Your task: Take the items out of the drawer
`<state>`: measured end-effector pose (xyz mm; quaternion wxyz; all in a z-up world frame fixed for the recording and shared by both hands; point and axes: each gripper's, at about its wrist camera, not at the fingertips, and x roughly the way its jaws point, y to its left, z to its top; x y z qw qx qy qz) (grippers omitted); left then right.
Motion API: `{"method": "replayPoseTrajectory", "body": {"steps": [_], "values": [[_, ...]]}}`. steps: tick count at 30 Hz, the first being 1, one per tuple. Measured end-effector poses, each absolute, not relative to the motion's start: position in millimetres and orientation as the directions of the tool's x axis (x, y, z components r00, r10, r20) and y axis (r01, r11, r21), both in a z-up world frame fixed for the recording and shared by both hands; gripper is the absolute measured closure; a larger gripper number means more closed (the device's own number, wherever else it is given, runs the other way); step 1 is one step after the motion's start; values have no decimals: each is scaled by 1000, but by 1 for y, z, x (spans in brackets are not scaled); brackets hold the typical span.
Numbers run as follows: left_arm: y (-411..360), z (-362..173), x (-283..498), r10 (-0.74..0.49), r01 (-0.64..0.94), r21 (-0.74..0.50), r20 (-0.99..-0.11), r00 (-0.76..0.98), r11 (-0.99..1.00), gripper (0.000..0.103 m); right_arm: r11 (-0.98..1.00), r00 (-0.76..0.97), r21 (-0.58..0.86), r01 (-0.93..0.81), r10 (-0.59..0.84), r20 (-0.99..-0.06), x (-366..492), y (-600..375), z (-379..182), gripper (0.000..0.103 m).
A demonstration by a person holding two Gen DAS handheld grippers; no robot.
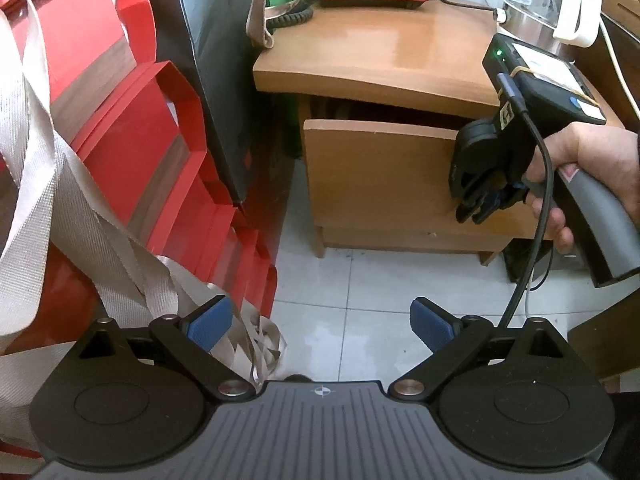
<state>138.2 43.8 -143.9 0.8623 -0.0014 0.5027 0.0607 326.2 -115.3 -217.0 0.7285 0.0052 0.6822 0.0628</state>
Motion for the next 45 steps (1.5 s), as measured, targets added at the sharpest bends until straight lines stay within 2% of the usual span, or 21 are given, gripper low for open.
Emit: {"method": "replayPoseTrajectory", "body": {"steps": [5, 8, 10, 18, 24, 45], "values": [[42, -142, 137, 102, -102, 59, -866, 490, 993, 5, 990, 46, 118, -75, 122, -991, 321, -121, -212, 90], [41, -141, 136, 101, -100, 59, -865, 491, 993, 5, 989, 41, 130, -71, 133, -990, 359, -97, -205, 90], [41, -141, 136, 99, -99, 57, -865, 491, 993, 5, 989, 37, 115, -98, 119, -992, 350, -88, -202, 90], [44, -140, 136, 99, -104, 54, -864, 494, 993, 5, 991, 21, 123, -48, 124, -992, 340, -99, -239, 90], [41, -141, 135, 94, -100, 51, -866, 491, 994, 5, 994, 32, 104, -25, 105, -994, 345, -94, -233, 89], [38, -137, 129, 85, -94, 44, -865, 494, 995, 5, 986, 48, 97, -137, 105, -993, 308, -90, -236, 90]]}}
